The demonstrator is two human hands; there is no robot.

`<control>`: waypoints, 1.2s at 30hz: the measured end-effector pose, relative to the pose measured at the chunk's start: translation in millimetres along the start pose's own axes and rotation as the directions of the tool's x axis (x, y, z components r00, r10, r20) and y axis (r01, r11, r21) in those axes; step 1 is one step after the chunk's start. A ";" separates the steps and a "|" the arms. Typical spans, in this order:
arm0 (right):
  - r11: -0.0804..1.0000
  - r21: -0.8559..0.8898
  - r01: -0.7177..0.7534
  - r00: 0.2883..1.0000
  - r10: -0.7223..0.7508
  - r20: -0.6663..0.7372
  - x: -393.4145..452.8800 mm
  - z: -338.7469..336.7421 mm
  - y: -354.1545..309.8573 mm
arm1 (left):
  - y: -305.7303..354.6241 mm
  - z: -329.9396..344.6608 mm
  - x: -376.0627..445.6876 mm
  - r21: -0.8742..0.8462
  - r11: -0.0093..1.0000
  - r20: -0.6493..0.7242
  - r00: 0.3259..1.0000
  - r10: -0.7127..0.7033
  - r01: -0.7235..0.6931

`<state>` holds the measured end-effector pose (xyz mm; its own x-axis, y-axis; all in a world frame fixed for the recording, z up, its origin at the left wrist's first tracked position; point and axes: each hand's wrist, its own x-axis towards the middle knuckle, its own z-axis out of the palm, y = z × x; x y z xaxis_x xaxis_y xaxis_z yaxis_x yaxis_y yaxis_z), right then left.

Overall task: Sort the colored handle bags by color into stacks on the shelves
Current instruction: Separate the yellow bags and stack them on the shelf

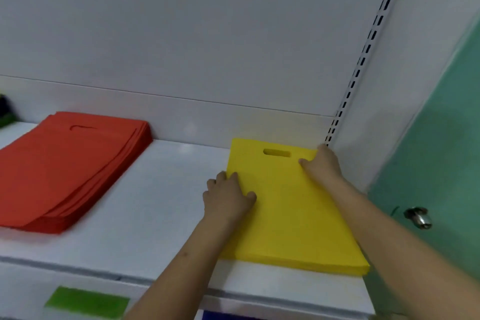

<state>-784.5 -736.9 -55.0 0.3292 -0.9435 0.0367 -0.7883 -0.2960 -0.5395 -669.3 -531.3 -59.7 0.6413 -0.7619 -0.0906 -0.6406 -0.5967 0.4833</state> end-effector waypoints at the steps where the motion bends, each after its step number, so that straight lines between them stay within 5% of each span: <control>1: 0.999 -0.044 -0.027 0.999 0.027 -0.020 -0.6 -1.8 -2.8 | -0.5 -0.7 -3.1 -0.055 0.998 -0.008 1.000 -0.011 0.011; 5: 0.984 -0.165 0.064 0.989 -0.084 -0.119 -23.6 -7.5 -45.1 | -19.5 -14.6 -24.4 -0.209 0.976 -0.138 0.990 0.024 -0.053; 14: 0.844 0.231 0.484 0.874 -0.476 -0.097 -137.7 58.0 -258.0 | -152.6 -115.2 -77.6 -0.274 0.941 -0.503 0.864 0.034 -0.196; 27: 0.651 0.305 0.695 0.681 -0.732 0.008 -280.8 232.6 -541.7 | -435.8 -268.5 -146.9 -0.299 0.954 -0.688 0.693 -0.216 0.000; 32: 0.588 0.121 0.799 0.579 -0.808 0.106 -272.7 279.8 -614.0 | -514.3 -314.1 -115.0 -0.316 0.945 -0.697 0.656 -0.289 0.081; 36: 0.609 -0.080 0.789 0.611 -0.765 0.203 -227.4 314.4 -652.2 | -564.4 -346.2 -70.7 -0.269 0.947 -0.694 0.646 -0.318 0.177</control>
<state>-181.8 -282.6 24.1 0.9097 -0.3197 0.2649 -0.2615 -0.9368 -0.2325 -206.9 -53.5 -24.7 0.9110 -0.1282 0.3920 -0.3797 -0.6318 0.6757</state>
